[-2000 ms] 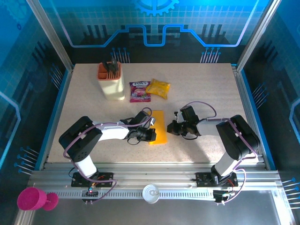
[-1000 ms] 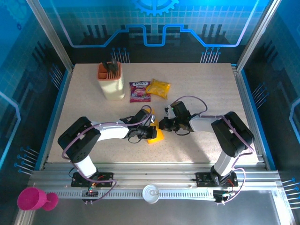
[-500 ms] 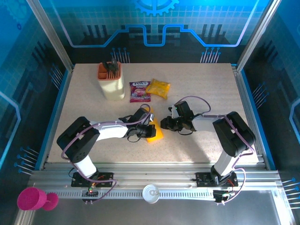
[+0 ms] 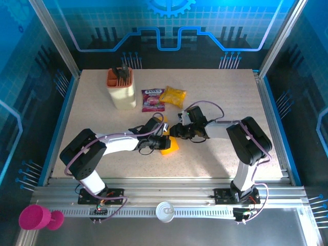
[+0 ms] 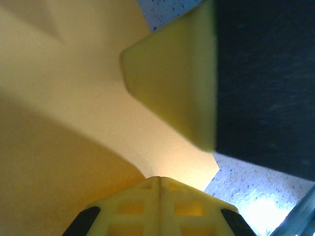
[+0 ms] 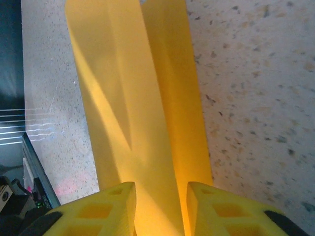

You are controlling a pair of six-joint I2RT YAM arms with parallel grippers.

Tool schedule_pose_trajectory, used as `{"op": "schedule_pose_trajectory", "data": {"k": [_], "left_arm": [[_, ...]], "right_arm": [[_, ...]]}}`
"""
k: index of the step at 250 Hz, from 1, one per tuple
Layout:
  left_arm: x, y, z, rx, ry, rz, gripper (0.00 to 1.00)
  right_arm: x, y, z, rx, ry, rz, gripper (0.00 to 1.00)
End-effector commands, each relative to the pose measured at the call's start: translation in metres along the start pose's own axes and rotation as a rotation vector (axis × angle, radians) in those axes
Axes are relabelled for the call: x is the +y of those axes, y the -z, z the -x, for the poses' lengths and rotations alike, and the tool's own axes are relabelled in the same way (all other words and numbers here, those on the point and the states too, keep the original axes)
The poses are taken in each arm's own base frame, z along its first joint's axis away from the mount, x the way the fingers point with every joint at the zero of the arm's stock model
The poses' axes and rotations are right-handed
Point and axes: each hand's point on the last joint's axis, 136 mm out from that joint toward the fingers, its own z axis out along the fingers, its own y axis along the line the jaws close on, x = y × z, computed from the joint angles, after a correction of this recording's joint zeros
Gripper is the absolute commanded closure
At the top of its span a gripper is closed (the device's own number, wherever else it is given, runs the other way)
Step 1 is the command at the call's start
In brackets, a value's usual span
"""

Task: Fold a paper plane with a square sheet of paper (pick it up from the middle)
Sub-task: First fold the square sheet of paper in half at the center of the table.

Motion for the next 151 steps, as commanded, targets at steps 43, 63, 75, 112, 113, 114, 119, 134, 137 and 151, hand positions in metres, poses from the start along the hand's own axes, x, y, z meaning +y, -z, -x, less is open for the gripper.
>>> {"op": "schedule_pose_trajectory", "data": {"k": [43,63,75,112,113,114,119,134,137,151], "left_arm": [[-0.017,0.019,0.012,-0.034,-0.028,-0.066,0.94],[-0.023,0.032,0.023,-0.072,-0.018,-0.091,0.92],[-0.025,0.039,0.030,-0.098,-0.004,-0.106,0.90],[-0.011,0.057,0.050,-0.160,0.073,-0.113,0.84],[-0.011,0.058,0.051,-0.161,0.075,-0.114,0.84],[-0.010,0.058,0.051,-0.161,0.077,-0.113,0.84],[-0.007,0.059,0.052,-0.166,0.084,-0.109,0.84],[-0.001,0.060,0.056,-0.171,0.089,-0.107,0.84],[0.001,0.060,0.056,-0.170,0.091,-0.105,0.84],[0.004,0.060,0.057,-0.170,0.089,-0.103,0.83]], "right_arm": [[0.000,-0.005,-0.010,0.022,-0.024,0.029,1.00],[-0.007,-0.002,-0.018,0.017,-0.042,0.010,1.00],[-0.010,0.000,-0.022,0.011,-0.051,0.000,1.00],[-0.015,0.009,-0.037,-0.014,-0.067,-0.038,1.00],[-0.015,0.009,-0.038,-0.015,-0.067,-0.040,1.00],[-0.015,0.009,-0.038,-0.016,-0.068,-0.041,1.00],[-0.015,0.010,-0.040,-0.019,-0.067,-0.043,1.00],[-0.015,0.014,-0.046,-0.029,-0.072,-0.058,1.00],[-0.014,0.015,-0.047,-0.032,-0.072,-0.060,1.00],[-0.012,0.019,-0.052,-0.041,-0.071,-0.073,1.00]]}}
